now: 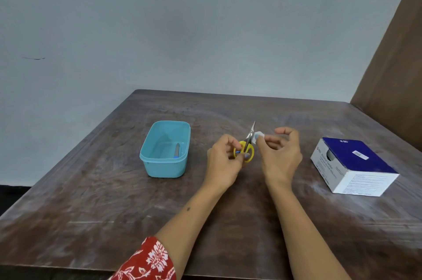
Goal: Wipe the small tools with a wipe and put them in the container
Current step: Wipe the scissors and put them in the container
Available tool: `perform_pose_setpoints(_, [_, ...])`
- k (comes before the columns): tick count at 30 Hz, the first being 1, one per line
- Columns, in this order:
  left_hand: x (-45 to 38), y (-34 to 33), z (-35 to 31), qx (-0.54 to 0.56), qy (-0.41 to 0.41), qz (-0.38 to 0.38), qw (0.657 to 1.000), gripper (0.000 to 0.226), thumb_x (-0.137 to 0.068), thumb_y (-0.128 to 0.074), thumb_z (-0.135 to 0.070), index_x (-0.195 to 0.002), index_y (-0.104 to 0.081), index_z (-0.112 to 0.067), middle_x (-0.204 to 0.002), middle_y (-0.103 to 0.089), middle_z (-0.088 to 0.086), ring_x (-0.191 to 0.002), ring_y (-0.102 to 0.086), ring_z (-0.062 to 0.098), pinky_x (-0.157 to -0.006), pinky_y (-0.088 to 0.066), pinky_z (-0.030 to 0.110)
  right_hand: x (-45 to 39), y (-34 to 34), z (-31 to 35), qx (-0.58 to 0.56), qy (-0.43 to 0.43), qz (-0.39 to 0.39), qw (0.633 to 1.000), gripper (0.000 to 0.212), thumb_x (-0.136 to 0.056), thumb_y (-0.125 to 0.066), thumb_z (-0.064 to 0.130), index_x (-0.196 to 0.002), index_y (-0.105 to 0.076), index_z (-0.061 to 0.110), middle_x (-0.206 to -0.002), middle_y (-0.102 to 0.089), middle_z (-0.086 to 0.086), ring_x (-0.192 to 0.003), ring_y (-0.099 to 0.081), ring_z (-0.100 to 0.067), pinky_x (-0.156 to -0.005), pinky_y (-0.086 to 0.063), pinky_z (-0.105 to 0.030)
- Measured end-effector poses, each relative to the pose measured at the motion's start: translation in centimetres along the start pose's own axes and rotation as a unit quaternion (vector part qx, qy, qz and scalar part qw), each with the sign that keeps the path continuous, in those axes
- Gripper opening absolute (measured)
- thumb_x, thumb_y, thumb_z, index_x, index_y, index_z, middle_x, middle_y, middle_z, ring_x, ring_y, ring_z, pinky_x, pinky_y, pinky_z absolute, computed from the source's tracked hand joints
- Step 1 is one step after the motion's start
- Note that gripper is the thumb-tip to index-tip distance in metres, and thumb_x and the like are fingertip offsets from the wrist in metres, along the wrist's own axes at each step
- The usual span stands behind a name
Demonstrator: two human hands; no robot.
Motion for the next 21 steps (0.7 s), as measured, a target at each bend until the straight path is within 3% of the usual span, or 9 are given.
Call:
perform_pose_setpoints(5, [-0.3,0.2,0.5,0.069,0.046,0.002,0.997,0.04,-0.077,-0.068,0.007,-0.091,-0.05,-0.026,-0.087,-0.071,0.01,-0.078,-0.07,0.022,-0.066,-0.06,0.039,0.5,-1.1,0.5,-0.042,0.011,0.072,0.996,0.025,-0.076,-0.071,0.002,-0.086,-0.053,0.017,-0.071,-0.067,0.005,-0.061,-0.063,0.003,-0.06,-0.05,-0.012])
perform_pose_setpoints(8, [-0.4,-0.1,0.4,0.086,0.055,0.023,0.994,0.033,-0.079,-0.066,0.007,-0.107,-0.062,-0.011,-0.089,-0.07,0.011,-0.082,-0.068,0.021,-0.067,-0.06,0.031,0.7,-1.1,0.8,-0.057,0.024,0.068,0.996,0.024,-0.079,-0.065,0.0,-0.082,-0.054,0.021,-0.062,-0.068,0.007,-0.057,-0.062,-0.003,-0.056,-0.048,-0.015])
perform_pose_setpoints(12, [-0.3,-0.4,0.4,0.126,0.068,0.044,0.989,0.03,-0.08,-0.064,0.009,-0.106,-0.066,-0.007,-0.085,-0.07,0.008,-0.078,-0.068,0.015,-0.066,-0.059,0.026,0.8,-1.1,0.5,-0.079,0.009,0.071,0.994,0.03,-0.081,-0.06,0.0,-0.084,-0.052,0.028,-0.067,-0.073,0.009,-0.06,-0.065,-0.014,-0.061,-0.051,-0.03])
perform_pose_setpoints(17, [-0.3,-0.6,0.5,0.167,0.086,0.07,0.98,0.031,-0.08,-0.062,0.01,-0.11,-0.063,0.002,-0.081,-0.068,0.009,-0.067,-0.067,0.007,-0.062,-0.058,0.022,0.6,-1.5,0.4,-0.141,-0.022,0.103,0.984,0.047,-0.073,-0.073,-0.006,-0.096,-0.047,0.026,-0.077,-0.074,0.0,-0.076,-0.072,-0.015,-0.07,-0.056,-0.024])
perform_pose_setpoints(21, [0.0,-1.1,0.6,0.163,0.099,0.115,0.975,0.032,-0.081,-0.061,0.009,-0.113,-0.061,0.005,-0.081,-0.067,0.01,-0.07,-0.067,0.01,-0.066,-0.059,0.025,0.4,-1.8,-0.2,-0.174,-0.077,0.112,0.975,0.05,-0.072,-0.075,-0.005,-0.096,-0.044,0.027,-0.081,-0.072,-0.006,-0.067,-0.07,-0.012,-0.061,-0.054,-0.023])
Point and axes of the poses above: each hand's wrist, its own x-axis away from the middle knuckle, its own y-axis out of the back of the hand, z = x × y, the point moved 6 cm from there along -x, towards the middle knuckle
